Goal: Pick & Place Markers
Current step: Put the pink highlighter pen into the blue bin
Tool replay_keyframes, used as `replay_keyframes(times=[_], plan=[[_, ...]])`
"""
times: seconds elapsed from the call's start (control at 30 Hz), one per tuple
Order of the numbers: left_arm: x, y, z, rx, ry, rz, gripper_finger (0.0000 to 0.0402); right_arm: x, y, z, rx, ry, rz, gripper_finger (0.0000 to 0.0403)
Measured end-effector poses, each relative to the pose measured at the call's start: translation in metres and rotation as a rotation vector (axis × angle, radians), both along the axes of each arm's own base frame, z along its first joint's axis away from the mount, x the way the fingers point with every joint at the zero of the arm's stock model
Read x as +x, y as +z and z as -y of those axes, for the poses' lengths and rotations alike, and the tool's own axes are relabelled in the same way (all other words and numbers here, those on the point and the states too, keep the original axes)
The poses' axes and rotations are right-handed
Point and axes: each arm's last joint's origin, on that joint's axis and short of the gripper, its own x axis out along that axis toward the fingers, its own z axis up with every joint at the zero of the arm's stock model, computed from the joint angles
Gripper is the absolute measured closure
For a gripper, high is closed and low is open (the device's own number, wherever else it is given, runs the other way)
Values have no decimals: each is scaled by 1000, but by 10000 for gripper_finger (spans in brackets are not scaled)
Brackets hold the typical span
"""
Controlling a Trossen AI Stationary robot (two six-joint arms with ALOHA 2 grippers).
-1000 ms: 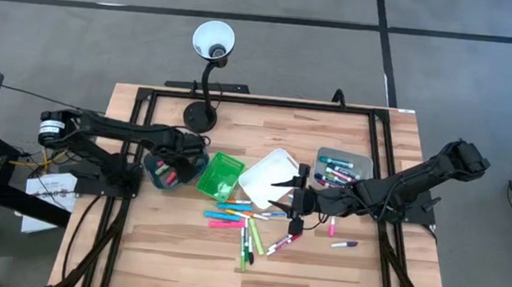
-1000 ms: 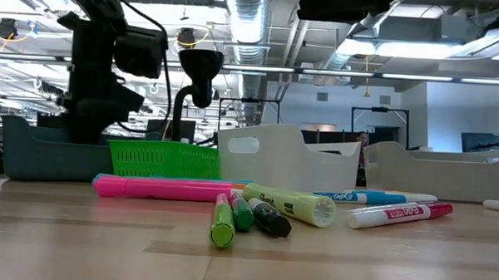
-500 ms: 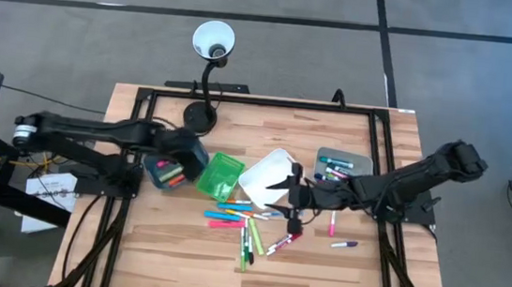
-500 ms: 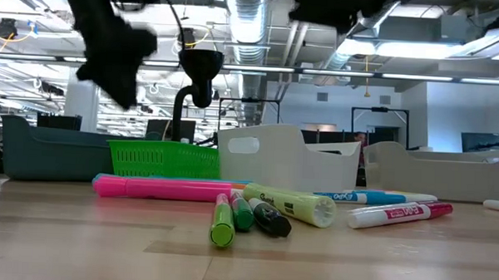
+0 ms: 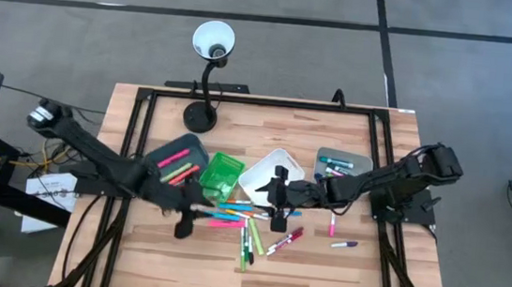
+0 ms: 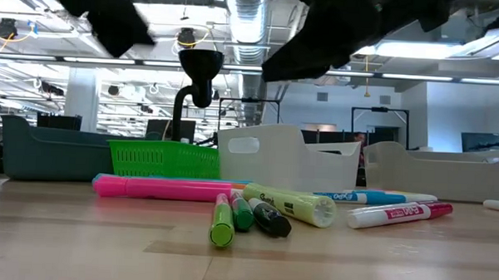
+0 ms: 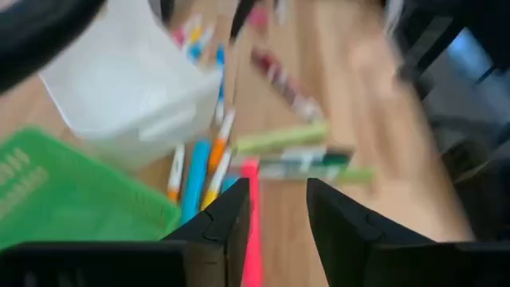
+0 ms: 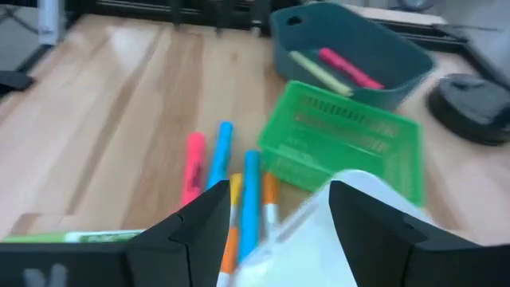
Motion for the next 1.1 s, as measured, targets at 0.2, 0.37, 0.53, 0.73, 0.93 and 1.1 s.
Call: replay_keyframes(times=[0.2,0.37,0.53,0.73,0.93,1.1], plan=[[18,-43,23,31,33,-95,239,0,-5,-1,3,14,-22,199],[28,-70,33,57,23,-139,219,1,-2,1,4,4,-9,201],[31,-90,34,100,71,-182,226,0,-1,2,3,3,-10,202],[32,-102,35,91,98,-221,245,0,-2,2,3,3,-13,204],[33,-111,35,108,98,-252,261,0,-2,2,3,3,-12,207],[34,-120,36,114,89,-281,280,0,-2,2,2,3,-12,207]])
